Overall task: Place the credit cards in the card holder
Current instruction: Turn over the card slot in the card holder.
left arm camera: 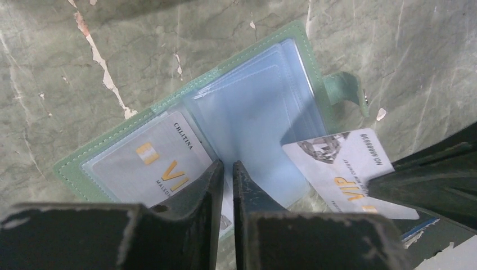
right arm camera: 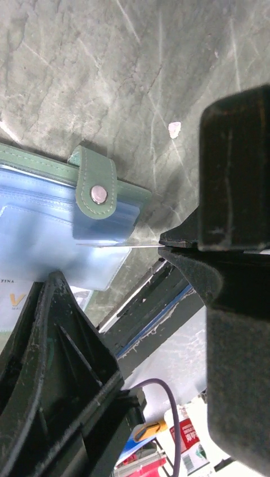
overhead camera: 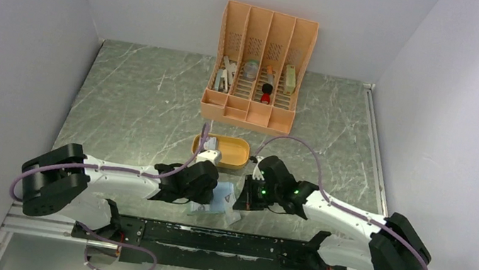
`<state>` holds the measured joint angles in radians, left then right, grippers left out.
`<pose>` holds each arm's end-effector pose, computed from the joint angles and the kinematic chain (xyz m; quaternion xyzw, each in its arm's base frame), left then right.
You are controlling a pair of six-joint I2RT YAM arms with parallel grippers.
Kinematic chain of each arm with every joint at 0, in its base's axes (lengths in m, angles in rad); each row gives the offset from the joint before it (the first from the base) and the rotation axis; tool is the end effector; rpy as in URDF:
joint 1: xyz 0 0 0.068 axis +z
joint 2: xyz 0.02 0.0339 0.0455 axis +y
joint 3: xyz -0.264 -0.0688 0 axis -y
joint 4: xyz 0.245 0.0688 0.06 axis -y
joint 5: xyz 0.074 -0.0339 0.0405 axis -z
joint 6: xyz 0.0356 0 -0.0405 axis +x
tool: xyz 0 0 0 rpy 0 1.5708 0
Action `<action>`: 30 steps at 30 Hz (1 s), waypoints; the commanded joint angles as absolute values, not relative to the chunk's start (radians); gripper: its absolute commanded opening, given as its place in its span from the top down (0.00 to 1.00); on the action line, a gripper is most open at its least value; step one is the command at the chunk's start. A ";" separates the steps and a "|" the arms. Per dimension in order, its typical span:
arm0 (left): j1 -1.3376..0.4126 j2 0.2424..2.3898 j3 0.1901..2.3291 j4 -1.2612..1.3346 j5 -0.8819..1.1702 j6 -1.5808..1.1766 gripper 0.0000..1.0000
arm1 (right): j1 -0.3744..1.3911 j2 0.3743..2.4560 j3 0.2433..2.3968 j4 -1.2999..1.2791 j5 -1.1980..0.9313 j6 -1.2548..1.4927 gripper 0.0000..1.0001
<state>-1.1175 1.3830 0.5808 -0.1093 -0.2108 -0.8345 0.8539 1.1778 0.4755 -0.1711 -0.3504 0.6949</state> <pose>0.1165 -0.2222 0.1524 0.0990 0.9363 -0.2109 0.2628 0.1312 0.1691 0.1626 -0.1329 0.9178 0.3524 0.1259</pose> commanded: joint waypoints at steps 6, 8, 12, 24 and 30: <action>-1.124 1.396 0.591 -0.133 -0.249 -0.830 0.95 | 0.855 1.095 0.510 -0.280 -0.231 0.710 1.00; -1.124 1.397 0.591 -0.136 -0.248 -0.826 0.95 | 0.854 1.087 0.505 -0.278 -0.221 0.720 1.00; -1.124 1.397 0.586 -0.138 -0.250 -0.827 0.95 | 0.853 1.063 0.505 -0.292 -0.191 0.733 1.00; -1.124 1.394 0.577 -0.135 -0.249 -0.832 0.95 | 0.853 1.096 0.497 -0.232 -0.281 0.733 1.00; -1.125 1.395 0.577 -0.137 -0.253 -0.832 0.95 | 0.851 1.106 0.499 -0.234 -0.281 0.730 1.00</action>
<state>-1.1175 1.3895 0.5808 -0.1093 -0.2241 -0.8341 0.8520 1.0958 0.4919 -0.2520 -0.2661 0.7296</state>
